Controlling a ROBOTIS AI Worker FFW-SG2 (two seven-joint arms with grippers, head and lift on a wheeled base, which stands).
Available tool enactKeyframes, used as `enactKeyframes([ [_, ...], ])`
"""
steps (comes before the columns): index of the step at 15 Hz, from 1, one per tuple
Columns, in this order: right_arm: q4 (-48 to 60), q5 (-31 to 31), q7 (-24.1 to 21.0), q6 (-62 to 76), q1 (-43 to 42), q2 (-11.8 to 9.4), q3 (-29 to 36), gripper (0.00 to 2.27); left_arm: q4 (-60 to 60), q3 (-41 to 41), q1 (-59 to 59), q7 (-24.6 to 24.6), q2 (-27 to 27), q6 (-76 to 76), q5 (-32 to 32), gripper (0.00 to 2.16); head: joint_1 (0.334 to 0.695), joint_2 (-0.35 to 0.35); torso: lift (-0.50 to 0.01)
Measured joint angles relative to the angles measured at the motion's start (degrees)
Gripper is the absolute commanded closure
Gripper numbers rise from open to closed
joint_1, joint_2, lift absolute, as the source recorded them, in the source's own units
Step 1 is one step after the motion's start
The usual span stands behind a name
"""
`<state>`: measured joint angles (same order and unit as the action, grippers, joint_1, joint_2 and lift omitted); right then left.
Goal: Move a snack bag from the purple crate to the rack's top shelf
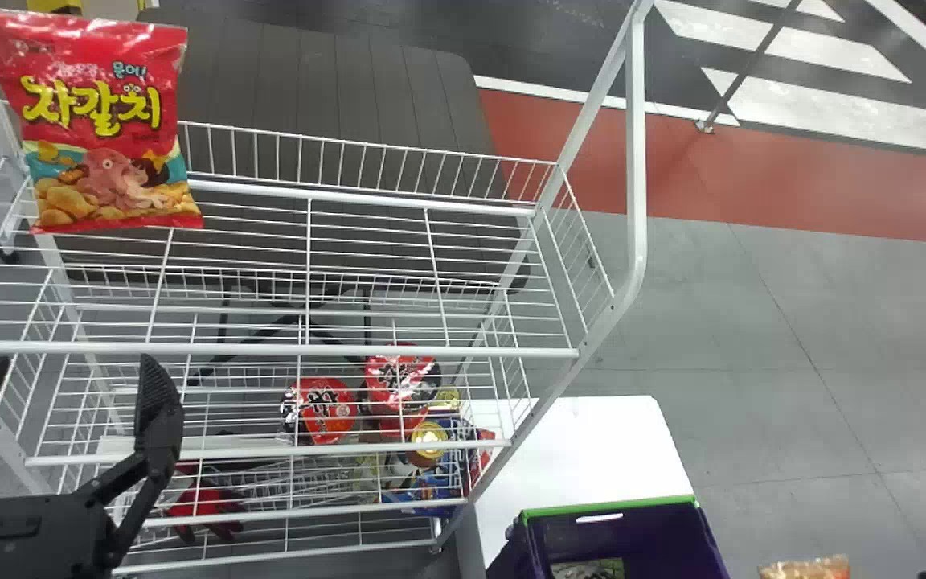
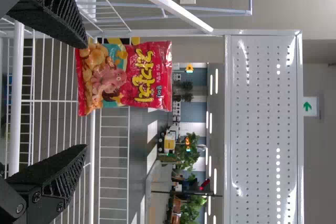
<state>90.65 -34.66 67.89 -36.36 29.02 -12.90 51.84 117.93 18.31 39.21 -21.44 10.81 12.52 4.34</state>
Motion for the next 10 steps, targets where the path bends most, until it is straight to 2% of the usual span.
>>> enactKeyframes([
  [7,25.32,1.57,10.05,-7.16,-0.20,7.60,4.81,2.02,0.17,-0.30,0.04,-0.08,0.14,0.00,-0.12,0.15,0.695,-0.350,0.000],
  [10,36.83,3.36,10.15,-15.31,-1.36,10.13,4.80,2.02,0.55,-0.23,0.33,-0.09,0.25,0.00,0.04,0.15,0.695,-0.350,0.000],
])
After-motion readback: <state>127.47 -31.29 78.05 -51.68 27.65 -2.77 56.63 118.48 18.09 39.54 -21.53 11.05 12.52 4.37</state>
